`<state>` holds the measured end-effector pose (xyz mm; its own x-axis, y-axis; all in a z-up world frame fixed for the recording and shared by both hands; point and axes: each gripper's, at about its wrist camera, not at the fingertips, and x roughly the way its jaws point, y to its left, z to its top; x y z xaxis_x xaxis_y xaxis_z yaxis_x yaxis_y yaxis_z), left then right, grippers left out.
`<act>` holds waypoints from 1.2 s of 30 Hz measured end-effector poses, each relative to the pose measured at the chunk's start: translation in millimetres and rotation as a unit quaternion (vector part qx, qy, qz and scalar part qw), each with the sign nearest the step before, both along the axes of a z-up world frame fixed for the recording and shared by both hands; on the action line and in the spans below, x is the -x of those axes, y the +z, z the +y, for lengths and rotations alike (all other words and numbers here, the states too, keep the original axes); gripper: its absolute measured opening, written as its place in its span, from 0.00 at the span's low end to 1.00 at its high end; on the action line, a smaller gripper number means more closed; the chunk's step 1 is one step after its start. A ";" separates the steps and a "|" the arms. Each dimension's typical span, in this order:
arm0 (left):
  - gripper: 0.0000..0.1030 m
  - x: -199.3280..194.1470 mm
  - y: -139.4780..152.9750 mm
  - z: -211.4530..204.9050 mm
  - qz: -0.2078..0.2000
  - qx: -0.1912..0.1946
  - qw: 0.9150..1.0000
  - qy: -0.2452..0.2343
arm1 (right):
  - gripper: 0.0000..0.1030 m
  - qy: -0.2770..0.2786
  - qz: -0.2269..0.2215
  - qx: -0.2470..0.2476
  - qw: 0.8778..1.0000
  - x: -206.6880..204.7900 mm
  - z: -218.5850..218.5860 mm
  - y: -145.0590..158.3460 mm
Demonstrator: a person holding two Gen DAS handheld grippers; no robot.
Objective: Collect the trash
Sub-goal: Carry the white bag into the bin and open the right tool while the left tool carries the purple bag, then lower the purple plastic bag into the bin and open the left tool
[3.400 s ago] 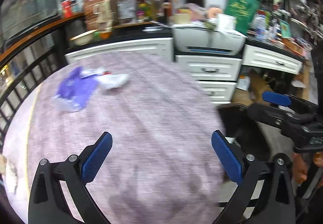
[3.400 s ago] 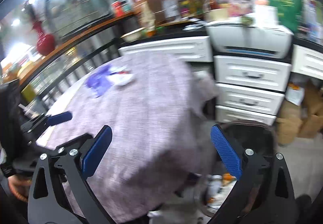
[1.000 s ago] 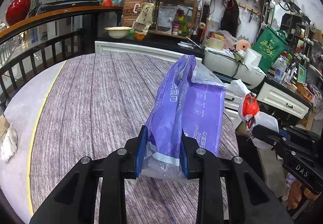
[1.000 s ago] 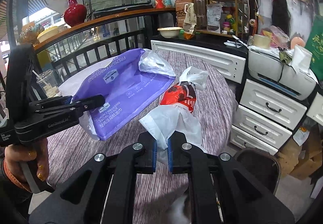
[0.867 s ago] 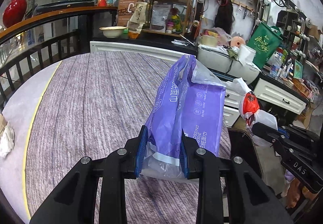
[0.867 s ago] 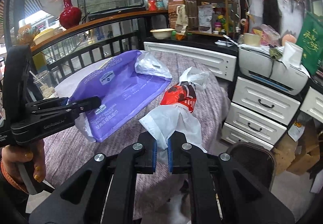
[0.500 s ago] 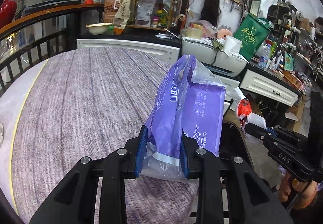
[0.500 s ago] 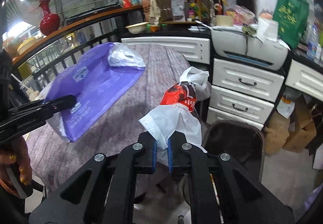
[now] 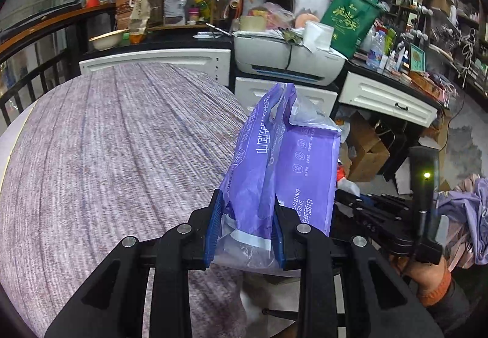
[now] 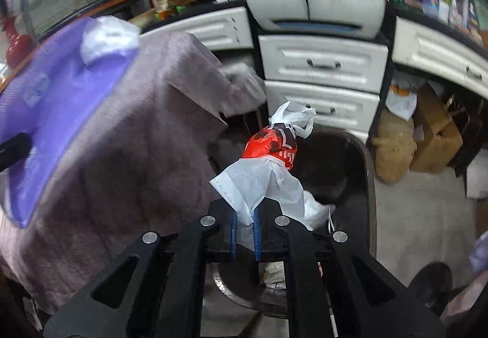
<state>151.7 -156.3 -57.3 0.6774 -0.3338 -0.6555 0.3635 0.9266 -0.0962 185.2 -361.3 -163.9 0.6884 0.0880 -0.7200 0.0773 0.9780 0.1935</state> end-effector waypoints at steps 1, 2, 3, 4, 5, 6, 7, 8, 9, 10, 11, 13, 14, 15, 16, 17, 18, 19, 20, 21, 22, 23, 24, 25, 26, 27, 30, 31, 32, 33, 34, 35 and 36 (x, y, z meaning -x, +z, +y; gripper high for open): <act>0.28 -1.5 -2.9 -4.7 0.005 -0.002 1.000 -0.004 | 0.09 -0.004 0.005 -0.004 1.000 -1.4 -3.1 -5.5; 0.28 -2.3 -5.3 -9.1 0.008 -0.004 1.000 -0.007 | 0.08 -0.009 0.012 -0.010 1.000 -3.7 -6.9 -12.1; 0.28 -2.6 -7.8 -12.6 0.010 -0.008 1.000 -0.010 | 0.08 -0.011 0.016 -0.012 1.000 -4.5 -8.4 -16.1; 0.28 -3.2 -10.5 -17.1 0.012 -0.012 1.000 -0.014 | 0.08 -0.014 0.020 -0.014 1.000 -6.1 -10.8 -20.8; 0.28 -2.5 -12.8 -19.6 0.013 -0.013 1.000 -0.016 | 0.08 -0.017 0.023 -0.014 0.999 -8.0 -12.1 -23.7; 0.28 -3.0 -15.3 -23.5 0.016 -0.015 1.000 -0.019 | 0.08 -0.022 0.027 -0.014 0.999 -9.8 -14.3 -28.5; 0.28 -3.5 -17.0 -26.4 0.018 -0.017 0.999 -0.022 | 0.08 -0.027 0.030 -0.015 0.999 -10.9 -17.0 -32.6; 0.28 -3.6 -18.8 -29.3 0.019 -0.020 0.999 -0.025 | 0.08 -0.031 0.033 -0.017 0.999 -11.1 -19.7 -35.9; 0.28 -4.0 -20.3 -32.6 0.020 -0.023 0.999 -0.028 | 0.09 -0.042 0.034 -0.022 0.998 -11.4 -24.4 -40.5; 0.28 -5.4 -22.0 -37.0 0.022 -0.025 0.999 -0.030 | 0.10 -0.047 0.037 -0.028 0.998 -13.0 -28.2 -43.4; 0.28 -6.3 -23.1 -39.5 0.023 -0.028 0.999 -0.032 | 0.11 -0.049 0.039 -0.033 0.997 -13.4 -30.6 -46.1; 0.28 -8.3 -25.8 -46.0 0.024 -0.033 0.999 -0.035 | 0.26 -0.059 0.047 -0.038 0.996 -13.9 -35.4 -52.4; 0.28 -9.6 -27.1 -49.5 0.026 -0.036 0.998 -0.037 | 0.36 -0.063 0.049 -0.039 0.996 -13.2 -37.0 -54.0; 0.28 -11.2 -28.9 -53.4 0.028 -0.038 0.998 -0.040 | 0.59 -0.073 0.045 -0.041 0.995 -8.8 -38.8 -54.0; 0.28 -12.3 -30.0 -56.7 0.030 -0.039 0.998 -0.041 | 0.74 -0.080 0.038 -0.040 0.995 -5.4 -38.7 -51.7; 0.28 -13.2 -30.6 -59.5 0.032 -0.040 0.998 -0.044 | 0.75 -0.087 0.026 -0.036 0.995 0.7 -39.4 -48.2; 0.28 -13.8 -31.1 -62.2 0.032 -0.042 0.998 -0.047 | 0.75 -0.088 0.023 -0.032 0.995 3.6 -39.2 -46.0; 0.28 -13.7 -31.2 -65.7 0.031 -0.044 0.997 -0.050 | 0.75 -0.090 0.022 -0.029 0.995 6.7 -40.4 -44.3; 0.28 -13.3 -31.3 -68.3 0.030 -0.046 0.997 -0.053 | 0.75 -0.094 0.019 -0.029 0.995 10.3 -42.3 -42.1; 0.28 -13.4 -30.9 -71.2 0.031 -0.046 0.997 -0.055 | 0.76 -0.103 0.013 -0.034 0.994 17.5 -45.3 -38.2; 0.28 -13.7 -30.5 -73.8 0.031 -0.045 0.997 -0.057 | 0.77 -0.107 0.008 -0.036 0.994 21.5 -48.4 -35.9; 0.28 -13.7 -30.3 -76.4 0.031 -0.045 0.997 -0.060 | 0.78 -0.111 0.002 -0.037 0.993 27.1 -50.8 -32.7; 0.28 -13.8 -30.3 -79.1 0.030 -0.046 0.997 -0.061 | 0.79 -0.118 -0.004 -0.032 0.992 34.2 -53.1 -28.9; 0.28 -14.0 -30.6 -81.8 0.030 -0.047 0.996 -0.063 | 0.81 -0.126 -0.009 -0.027 0.992 41.2 -55.8 -25.4; 0.28 -14.7 -31.7 -84.4 0.032 -0.047 0.996 -0.066 | 0.81 -0.132 -0.014 -0.025 0.991 48.2 -59.1 -22.1; 0.28 -15.8 -33.5 -87.3 0.036 -0.047 0.996 -0.069 | 0.81 -0.138 -0.019 -0.023 0.990 54.5 -62.4 -19.8; 0.28 -21.3 -40.6 -98.1 0.049 -0.052 0.995 -0.076 | 0.81 -0.157 -0.032 -0.013 0.987 69.9 -74.2 -13.6; 0.28 -22.6 -42.8 -101.3 0.053 -0.052 0.994 -0.077 | 0.82 -0.163 -0.037 -0.009 0.986 75.2 -77.1 -11.4; 0.28 -24.5 -46.2 -105.3 0.058 -0.054 0.994 -0.079 | 0.83 -0.170 -0.042 -0.005 0.985 79.6 -80.4 -9.3; 0.28 -26.2 -49.6 -109.7 0.061 -0.058 0.993 -0.081 | 0.84 -0.177 -0.047 -0.001 0.983 84.7 -84.1 -6.9; 0.28 -27.4 -52.1 -113.4 0.063 -0.062 0.993 -0.082 | 0.84 -0.182 -0.051 -0.002 0.982 88.8 -87.7 -5.1; 0.28 -29.0 -55.7 -117.7 0.066 -0.066 0.992 -0.084 | 0.84 -0.184 -0.053 -0.004 0.981 91.3 -90.4 -4.3; 0.28 -30.7 -59.4 -122.2 0.071 -0.070 0.991 -0.086 | 0.84 -0.187 -0.055 -0.009 0.981 94.5 -93.8 -3.1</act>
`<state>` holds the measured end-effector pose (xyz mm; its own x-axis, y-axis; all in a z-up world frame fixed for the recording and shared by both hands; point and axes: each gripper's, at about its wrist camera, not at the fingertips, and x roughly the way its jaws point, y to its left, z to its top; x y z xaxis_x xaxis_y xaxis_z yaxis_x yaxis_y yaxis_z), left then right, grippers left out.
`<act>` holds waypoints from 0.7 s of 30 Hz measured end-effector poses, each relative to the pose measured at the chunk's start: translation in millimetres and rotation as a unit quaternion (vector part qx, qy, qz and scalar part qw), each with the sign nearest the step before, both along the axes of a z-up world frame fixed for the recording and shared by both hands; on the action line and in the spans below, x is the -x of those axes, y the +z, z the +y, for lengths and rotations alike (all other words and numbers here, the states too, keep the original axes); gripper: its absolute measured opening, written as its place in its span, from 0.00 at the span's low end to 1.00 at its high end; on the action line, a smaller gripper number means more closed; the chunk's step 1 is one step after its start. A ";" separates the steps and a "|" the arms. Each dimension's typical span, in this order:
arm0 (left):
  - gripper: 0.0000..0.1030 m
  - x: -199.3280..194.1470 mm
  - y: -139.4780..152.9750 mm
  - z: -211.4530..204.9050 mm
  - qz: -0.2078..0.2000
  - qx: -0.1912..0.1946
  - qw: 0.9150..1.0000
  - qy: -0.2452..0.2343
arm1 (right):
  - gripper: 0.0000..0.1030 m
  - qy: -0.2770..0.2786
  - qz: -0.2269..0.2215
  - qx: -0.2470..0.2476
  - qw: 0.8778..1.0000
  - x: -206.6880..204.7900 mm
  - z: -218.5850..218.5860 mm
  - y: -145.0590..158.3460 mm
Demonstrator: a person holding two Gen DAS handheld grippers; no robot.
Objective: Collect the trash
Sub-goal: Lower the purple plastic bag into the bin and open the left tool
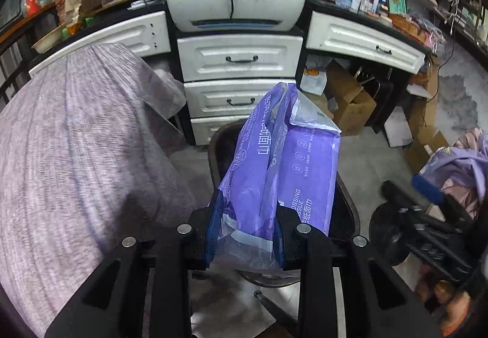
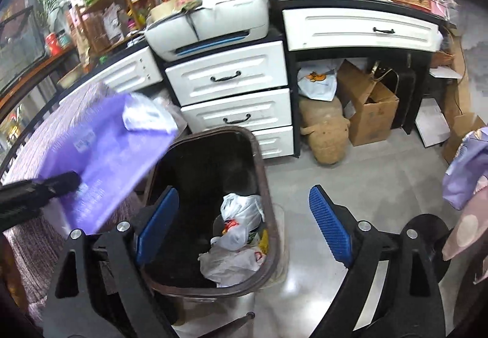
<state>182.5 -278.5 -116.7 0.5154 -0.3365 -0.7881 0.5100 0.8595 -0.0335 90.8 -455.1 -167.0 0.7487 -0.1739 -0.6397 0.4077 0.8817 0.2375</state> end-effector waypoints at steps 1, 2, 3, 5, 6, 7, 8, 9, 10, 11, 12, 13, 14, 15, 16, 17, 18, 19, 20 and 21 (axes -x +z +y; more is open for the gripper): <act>0.28 -1.6 -3.0 -4.0 0.003 -0.003 1.000 -0.002 | 0.84 -0.003 -0.003 -0.003 1.000 3.0 -1.9 0.8; 0.28 -3.0 -5.7 -7.9 0.005 -0.007 1.000 -0.004 | 0.84 -0.004 -0.004 -0.004 1.000 4.5 -3.8 1.2; 0.28 -4.3 -9.2 -13.1 0.007 -0.012 1.000 -0.006 | 0.84 -0.007 -0.005 -0.004 1.000 6.6 -4.9 1.8; 0.28 -6.2 -14.5 -20.0 0.010 -0.020 1.000 -0.011 | 0.84 -0.009 -0.007 -0.007 1.000 10.5 -6.4 3.3; 0.29 -7.0 -17.4 -23.8 0.011 -0.024 1.000 -0.012 | 0.84 -0.009 -0.008 -0.008 1.000 11.8 -6.8 3.3; 0.29 -8.4 -21.1 -28.4 0.013 -0.030 0.999 -0.015 | 0.84 -0.011 -0.009 -0.007 1.000 13.3 -7.1 4.0; 0.29 -9.7 -23.7 -31.3 0.014 -0.034 0.999 -0.016 | 0.84 -0.013 -0.010 -0.006 1.000 13.7 -5.8 5.3; 0.29 -10.8 -25.6 -33.2 0.014 -0.037 0.999 -0.016 | 0.84 -0.014 -0.011 -0.005 1.000 13.9 -6.4 6.3; 0.30 -12.2 -28.2 -35.8 0.016 -0.039 0.999 -0.016 | 0.84 -0.014 -0.011 -0.003 1.000 14.5 -6.4 6.9; 0.30 -13.2 -30.7 -37.5 0.020 -0.039 0.999 -0.018 | 0.84 -0.016 -0.012 -0.003 1.000 15.3 -6.9 7.9; 0.32 -14.3 -33.5 -39.9 0.026 -0.041 0.999 -0.022 | 0.84 -0.017 -0.014 -0.003 1.000 15.9 -7.7 9.2; 0.39 -14.6 -35.4 -41.9 0.027 -0.044 0.998 -0.025 | 0.84 -0.017 -0.016 -0.003 1.000 16.9 -7.5 10.5; 0.44 -15.2 -37.0 -43.5 0.026 -0.049 0.998 -0.025 | 0.84 -0.019 -0.018 -0.001 1.000 18.3 -7.1 12.4; 0.55 -14.9 -37.5 -43.0 0.023 -0.050 0.998 -0.023 | 0.84 -0.020 -0.021 0.003 1.000 19.7 -6.0 14.3; 0.64 -14.0 -37.4 -41.9 0.022 -0.046 0.998 -0.021 | 0.84 -0.022 -0.022 0.009 0.999 21.1 -5.3 16.3; 0.66 -12.8 -36.3 -39.7 0.020 -0.041 0.999 -0.021 | 0.85 -0.024 -0.024 0.017 0.999 21.9 -4.2 18.9; 0.69 -10.9 -34.4 -37.5 0.019 -0.037 0.999 -0.021 | 0.87 -0.025 -0.025 0.021 0.999 22.5 -3.7 20.3; 0.71 -9.2 -32.4 -36.1 0.017 -0.036 0.999 -0.021 | 0.88 -0.028 -0.027 0.024 0.999 23.7 -3.5 22.0; 0.74 -5.7 -28.2 -33.4 0.014 -0.034 0.999 -0.022 | 0.89 -0.030 -0.029 0.025 0.999 25.0 -4.1 23.2; 0.77 -0.8 -22.7 -29.8 0.006 -0.030 0.999 -0.024 | 0.89 -0.031 -0.031 0.025 0.999 25.7 -4.3 25.2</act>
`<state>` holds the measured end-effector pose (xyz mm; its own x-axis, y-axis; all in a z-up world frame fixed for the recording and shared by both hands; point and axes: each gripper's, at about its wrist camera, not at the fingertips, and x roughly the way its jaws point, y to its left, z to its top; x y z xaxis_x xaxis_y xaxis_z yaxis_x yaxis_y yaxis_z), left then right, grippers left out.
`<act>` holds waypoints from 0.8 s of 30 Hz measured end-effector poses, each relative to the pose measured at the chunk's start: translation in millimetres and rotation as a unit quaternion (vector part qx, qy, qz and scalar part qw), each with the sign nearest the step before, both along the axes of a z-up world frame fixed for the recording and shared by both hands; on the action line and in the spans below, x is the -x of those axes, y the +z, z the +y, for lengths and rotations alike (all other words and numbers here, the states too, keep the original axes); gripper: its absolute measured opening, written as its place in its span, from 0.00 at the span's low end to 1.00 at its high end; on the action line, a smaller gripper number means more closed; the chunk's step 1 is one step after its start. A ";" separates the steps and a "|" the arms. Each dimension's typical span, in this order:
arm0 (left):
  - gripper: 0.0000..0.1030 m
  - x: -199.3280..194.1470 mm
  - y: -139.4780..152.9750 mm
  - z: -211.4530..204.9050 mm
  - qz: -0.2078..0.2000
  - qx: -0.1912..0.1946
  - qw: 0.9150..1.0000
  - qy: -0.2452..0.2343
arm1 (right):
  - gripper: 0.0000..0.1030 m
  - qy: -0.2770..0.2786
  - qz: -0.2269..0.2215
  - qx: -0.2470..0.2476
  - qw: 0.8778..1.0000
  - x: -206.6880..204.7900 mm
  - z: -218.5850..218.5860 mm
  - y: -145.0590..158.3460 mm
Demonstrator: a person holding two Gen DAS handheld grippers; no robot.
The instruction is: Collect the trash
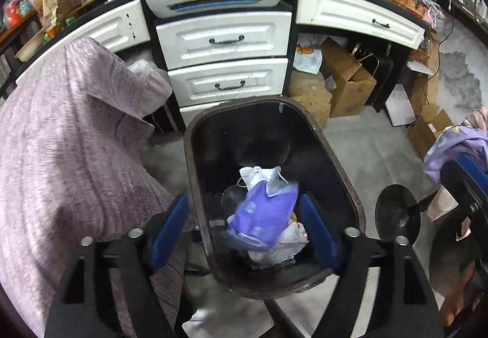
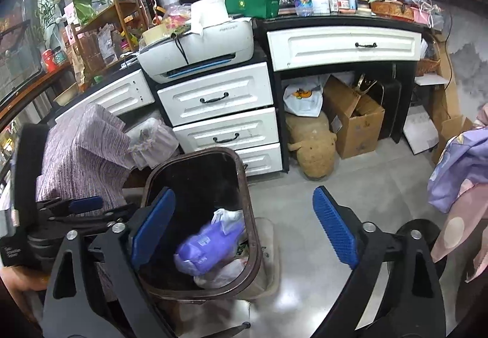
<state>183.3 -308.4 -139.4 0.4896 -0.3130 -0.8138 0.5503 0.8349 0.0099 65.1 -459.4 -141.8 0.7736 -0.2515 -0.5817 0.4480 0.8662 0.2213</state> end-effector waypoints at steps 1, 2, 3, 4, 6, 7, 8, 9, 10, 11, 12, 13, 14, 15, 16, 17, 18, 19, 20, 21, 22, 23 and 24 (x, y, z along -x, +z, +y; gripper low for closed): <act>0.81 4.6 5.6 3.1 -0.010 0.005 1.000 -0.003 | 0.89 0.000 -0.001 -0.001 1.000 0.6 0.1 2.0; 0.83 11.4 13.3 8.9 -0.024 0.011 1.000 -0.006 | 0.89 0.001 -0.003 -0.002 1.000 1.0 0.5 4.3; 0.87 17.8 20.1 14.6 -0.038 0.014 0.999 -0.006 | 0.89 0.003 -0.005 -0.004 1.000 1.2 1.8 6.7; 0.90 21.9 25.5 19.2 -0.050 0.016 0.999 -0.004 | 0.90 0.006 -0.009 -0.007 1.000 1.4 3.7 9.6; 0.92 31.3 39.5 36.0 -0.067 0.030 0.997 0.003 | 0.91 0.015 -0.017 -0.017 1.000 0.9 7.9 17.3; 0.93 34.5 44.6 43.3 -0.071 0.037 0.997 0.006 | 0.91 0.020 -0.021 -0.019 0.999 0.5 11.1 22.6; 0.93 36.9 50.5 52.4 -0.075 0.043 0.996 0.013 | 0.91 0.023 -0.025 -0.018 0.999 0.1 14.7 27.1; 0.95 40.4 56.8 64.6 -0.079 0.053 0.995 0.021 | 0.91 0.028 -0.032 -0.015 0.999 0.1 20.2 34.7; 0.95 42.7 62.1 74.7 -0.082 0.060 0.994 0.029 | 0.92 0.034 -0.038 -0.012 0.999 0.2 26.0 40.8; 0.95 44.0 65.9 81.3 -0.084 0.065 0.994 0.035 | 0.93 0.040 -0.043 -0.008 0.998 0.6 32.4 47.2; 0.95 45.9 70.0 91.5 -0.088 0.070 0.993 0.043 | 0.94 0.047 -0.048 -0.001 0.998 1.0 40.6 54.9; 0.95 49.1 75.4 104.3 -0.095 0.076 0.991 0.054 | 0.94 0.052 -0.053 0.005 0.997 1.2 48.6 61.0; 0.95 50.1 78.6 110.8 -0.099 0.079 0.990 0.061 | 0.94 0.061 -0.059 0.012 0.996 1.5 57.5 67.9; 0.95 54.3 83.8 122.4 -0.106 0.085 0.988 0.071 | 0.94 0.073 -0.064 0.017 0.995 1.6 67.4 74.8; 0.95 56.8 87.2 130.4 -0.112 0.089 0.987 0.079 | 0.94 0.083 -0.067 0.021 0.994 1.6 76.8 80.7; 0.95 60.4 90.9 139.4 -0.118 0.095 0.985 0.087 | 0.94 0.094 -0.070 0.024 0.993 1.3 85.4 86.2; 0.95 64.2 94.8 150.8 -0.124 0.102 0.982 0.097 | 0.94 0.107 -0.074 0.027 0.991 1.1 95.5 91.5; 0.95 67.8 97.1 160.2 -0.128 0.106 0.981 0.103 | 0.94 0.121 -0.077 0.032 0.989 0.9 107.5 96.6; 0.95 71.3 99.7 170.8 -0.131 0.110 0.979 0.110 | 0.94 0.128 -0.078 0.036 0.988 -0.6 114.7 99.2; 0.95 74.6 102.4 178.9 -0.133 0.114 0.978 0.116 | 0.94 0.142 -0.077 0.041 0.986 -1.6 126.1 103.1; 0.95 78.5 105.2 187.6 -0.135 0.118 0.976 0.122 | 0.94 0.153 -0.078 0.043 0.984 -2.5 134.7 106.4; 0.95 82.2 107.8 195.6 -0.139 0.119 0.975 0.128 | 0.94 0.164 -0.080 0.042 0.982 -2.0 144.1 109.2; 0.95 86.1 110.2 203.2 -0.144 0.118 0.973 0.135 | 0.94 0.172 -0.084 0.039 0.981 -1.0 152.3 111.4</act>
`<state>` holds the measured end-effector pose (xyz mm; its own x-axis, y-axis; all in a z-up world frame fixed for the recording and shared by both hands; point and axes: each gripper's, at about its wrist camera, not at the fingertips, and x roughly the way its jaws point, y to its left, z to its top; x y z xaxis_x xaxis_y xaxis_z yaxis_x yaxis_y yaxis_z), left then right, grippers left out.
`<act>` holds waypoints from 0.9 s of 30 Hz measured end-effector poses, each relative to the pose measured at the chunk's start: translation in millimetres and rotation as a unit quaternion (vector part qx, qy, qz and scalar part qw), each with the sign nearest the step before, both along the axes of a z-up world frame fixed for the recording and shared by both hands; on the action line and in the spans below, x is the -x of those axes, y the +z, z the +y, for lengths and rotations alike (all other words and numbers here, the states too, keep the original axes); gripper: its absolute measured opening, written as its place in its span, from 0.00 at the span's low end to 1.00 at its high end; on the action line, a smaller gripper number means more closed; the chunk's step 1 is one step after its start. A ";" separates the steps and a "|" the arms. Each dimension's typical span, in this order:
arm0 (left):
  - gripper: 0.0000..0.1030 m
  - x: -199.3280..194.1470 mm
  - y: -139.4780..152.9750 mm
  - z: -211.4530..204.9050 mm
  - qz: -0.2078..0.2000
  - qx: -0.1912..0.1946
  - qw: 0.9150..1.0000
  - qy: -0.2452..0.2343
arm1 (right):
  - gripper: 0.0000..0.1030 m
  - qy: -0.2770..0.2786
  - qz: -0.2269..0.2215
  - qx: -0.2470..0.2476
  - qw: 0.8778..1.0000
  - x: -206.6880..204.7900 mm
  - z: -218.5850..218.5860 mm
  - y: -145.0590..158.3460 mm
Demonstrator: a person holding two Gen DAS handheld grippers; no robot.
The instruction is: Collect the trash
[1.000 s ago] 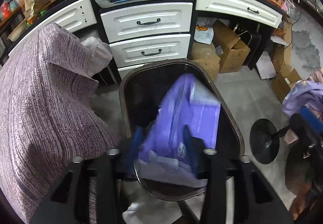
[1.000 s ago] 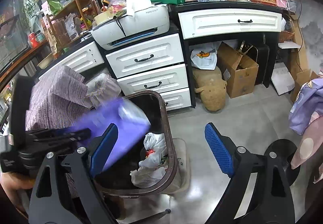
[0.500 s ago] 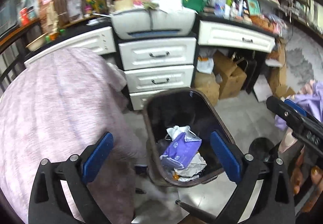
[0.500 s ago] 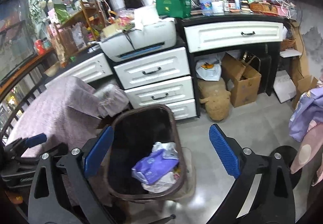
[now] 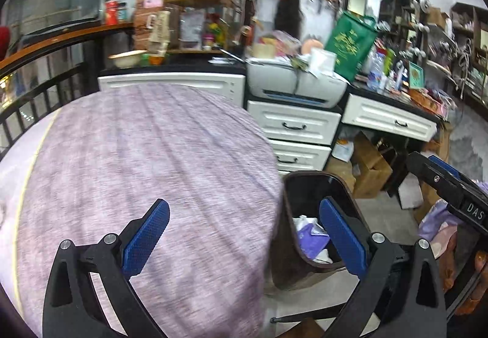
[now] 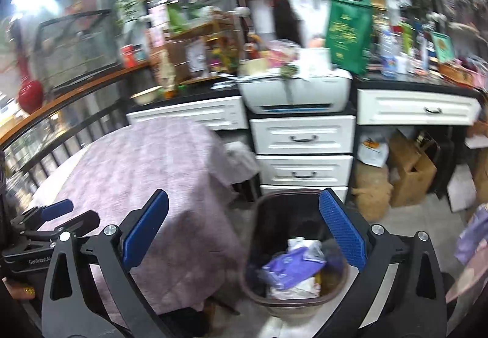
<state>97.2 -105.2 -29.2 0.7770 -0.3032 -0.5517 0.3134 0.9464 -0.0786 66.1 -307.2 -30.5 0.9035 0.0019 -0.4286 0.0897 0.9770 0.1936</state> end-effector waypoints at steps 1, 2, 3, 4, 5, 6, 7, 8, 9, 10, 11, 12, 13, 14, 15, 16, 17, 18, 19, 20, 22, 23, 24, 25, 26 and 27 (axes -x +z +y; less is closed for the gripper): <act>0.95 4.0 1.7 8.0 -0.004 0.001 1.000 0.007 | 0.94 0.010 -0.002 -0.003 1.000 1.0 7.6 2.2; 0.95 8.2 3.6 13.9 -0.008 0.002 1.000 0.012 | 0.94 0.018 -0.001 -0.005 1.000 1.5 14.7 3.9; 0.95 12.9 5.7 21.5 -0.013 0.005 1.000 0.019 | 0.94 0.025 0.000 -0.005 1.000 2.1 22.6 5.8; 0.95 16.5 7.1 27.2 -0.017 0.005 1.000 0.024 | 0.94 0.028 0.000 -0.005 1.000 3.0 28.5 6.9; 0.95 20.0 7.8 32.4 -0.018 0.005 0.999 0.030 | 0.94 0.035 -0.003 -0.004 0.999 5.5 36.9 9.2; 0.95 23.4 8.4 37.6 -0.018 0.005 0.999 0.036 | 0.94 0.040 -0.005 0.001 0.999 8.1 43.6 11.1; 0.95 26.7 8.7 42.3 -0.018 0.007 0.999 0.039 | 0.94 0.044 -0.006 0.007 0.999 10.6 50.6 12.8; 0.95 29.7 8.7 45.6 -0.018 0.009 0.999 0.042 | 0.94 0.048 -0.009 0.014 0.999 14.1 58.7 14.3; 0.95 33.6 8.5 50.5 -0.019 0.011 0.999 0.047 | 0.94 0.051 -0.011 0.016 0.998 16.0 63.9 15.1; 0.95 37.2 8.4 54.8 -0.021 0.013 0.998 0.052 | 0.94 0.056 -0.012 0.015 0.998 18.9 68.6 15.1; 0.95 40.3 8.3 58.8 -0.022 0.015 0.998 0.056 | 0.94 0.058 -0.012 0.014 0.998 20.4 71.4 14.7; 0.95 43.4 8.1 63.2 -0.023 0.017 0.998 0.060 | 0.94 0.060 -0.011 0.012 0.998 22.5 75.3 14.9; 0.95 45.1 8.6 66.3 -0.025 0.018 0.997 0.065 | 0.94 0.061 -0.011 0.011 0.998 23.4 77.8 15.1; 0.95 46.7 9.2 69.9 -0.027 0.021 0.997 0.071 | 0.94 0.061 -0.012 0.012 0.998 25.4 79.9 14.9; 0.95 49.3 9.3 73.2 -0.029 0.026 0.996 0.075 | 0.94 0.059 -0.013 0.015 0.998 28.2 82.4 14.3; 0.95 50.8 9.8 76.7 -0.032 0.033 0.996 0.078 | 0.94 0.057 -0.015 0.017 0.998 30.2 83.6 13.3; 0.95 52.2 10.2 78.9 -0.033 0.040 0.995 0.080 | 0.94 0.056 -0.018 0.019 0.998 31.5 84.3 12.7; 0.95 53.5 10.5 80.9 -0.034 0.045 0.995 0.082 | 0.94 0.051 -0.028 0.022 0.998 36.1 85.4 11.3; 0.95 54.4 11.0 82.7 -0.037 0.052 0.994 0.084 | 0.94 0.049 -0.035 0.023 0.998 38.9 85.6 10.5; 0.95 55.3 11.4 83.7 -0.039 0.055 0.994 0.084 | 0.94 0.048 -0.040 0.023 0.998 40.6 85.6 10.0; 0.95 57.7 11.6 84.4 -0.045 0.055 0.994 0.086 | 0.94 0.051 -0.050 0.029 0.997 44.2 87.6 7.9; 0.95 59.1 11.2 84.7 -0.048 0.053 0.994 0.086 | 0.94 0.050 -0.052 0.034 0.997 44.8 88.3 7.1; 0.95 59.9 11.2 83.9 -0.050 0.050 0.994 0.086 | 0.94 0.051 -0.053 0.039 0.997 45.6 89.2 6.0; 0.95 60.7 11.2 83.7 -0.052 0.047 0.994 0.087 | 0.94 0.053 -0.053 0.041 0.996 46.2 89.3 5.6; 0.95 61.5 11.3 83.8 -0.053 0.046 0.994 0.087 | 0.94 0.054 -0.054 0.041 0.996 46.9 89.1 5.4; 0.95 61.9 11.7 83.0 -0.054 0.046 0.994 0.085 | 0.94 0.056 -0.057 0.041 0.996 48.2 88.4 5.4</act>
